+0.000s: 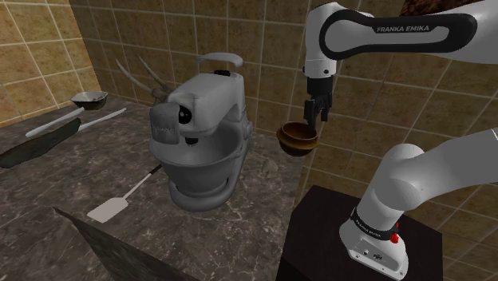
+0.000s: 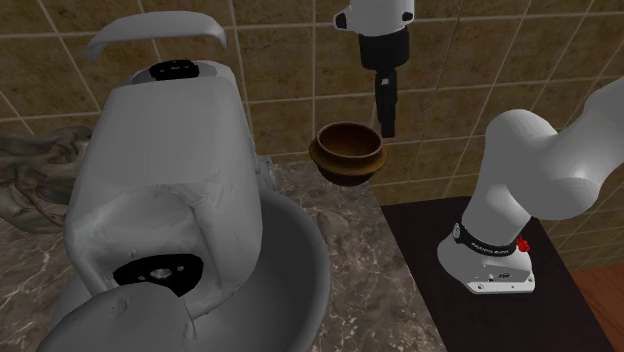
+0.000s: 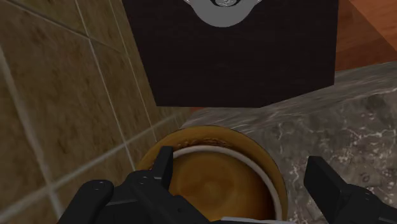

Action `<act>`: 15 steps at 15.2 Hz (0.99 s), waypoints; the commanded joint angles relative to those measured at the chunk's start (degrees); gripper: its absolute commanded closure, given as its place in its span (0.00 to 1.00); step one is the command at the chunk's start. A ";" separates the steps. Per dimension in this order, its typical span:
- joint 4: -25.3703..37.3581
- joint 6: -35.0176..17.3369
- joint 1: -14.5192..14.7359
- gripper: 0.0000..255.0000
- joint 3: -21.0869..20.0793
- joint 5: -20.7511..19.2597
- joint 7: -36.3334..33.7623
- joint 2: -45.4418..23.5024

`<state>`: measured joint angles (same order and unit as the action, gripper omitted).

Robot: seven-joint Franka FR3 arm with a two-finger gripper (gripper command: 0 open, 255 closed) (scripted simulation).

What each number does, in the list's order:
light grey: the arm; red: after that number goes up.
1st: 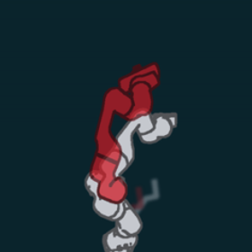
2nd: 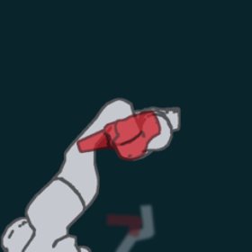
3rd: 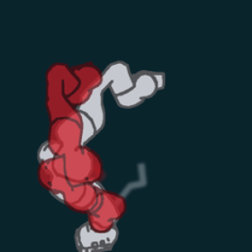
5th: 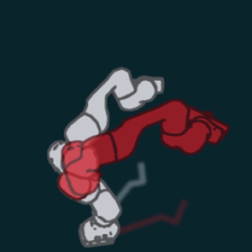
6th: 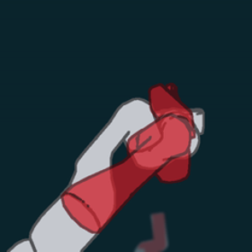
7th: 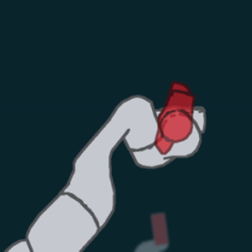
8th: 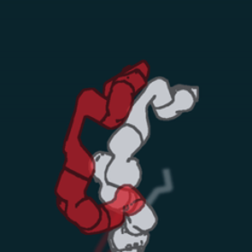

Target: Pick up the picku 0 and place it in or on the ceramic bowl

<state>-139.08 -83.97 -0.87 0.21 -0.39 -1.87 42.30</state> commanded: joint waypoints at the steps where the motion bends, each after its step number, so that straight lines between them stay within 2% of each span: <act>1: 0.00 0.00 0.00 0.00 0.00 0.00 0.00 0.00; 8: -1.97 -7.16 -0.09 0.00 -8.20 9.57 -18.18 -6.39; 15: 0.06 -16.58 -0.39 0.00 -15.44 16.87 -34.97 -17.41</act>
<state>-139.64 -99.05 -1.17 -14.22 15.53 -34.18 26.83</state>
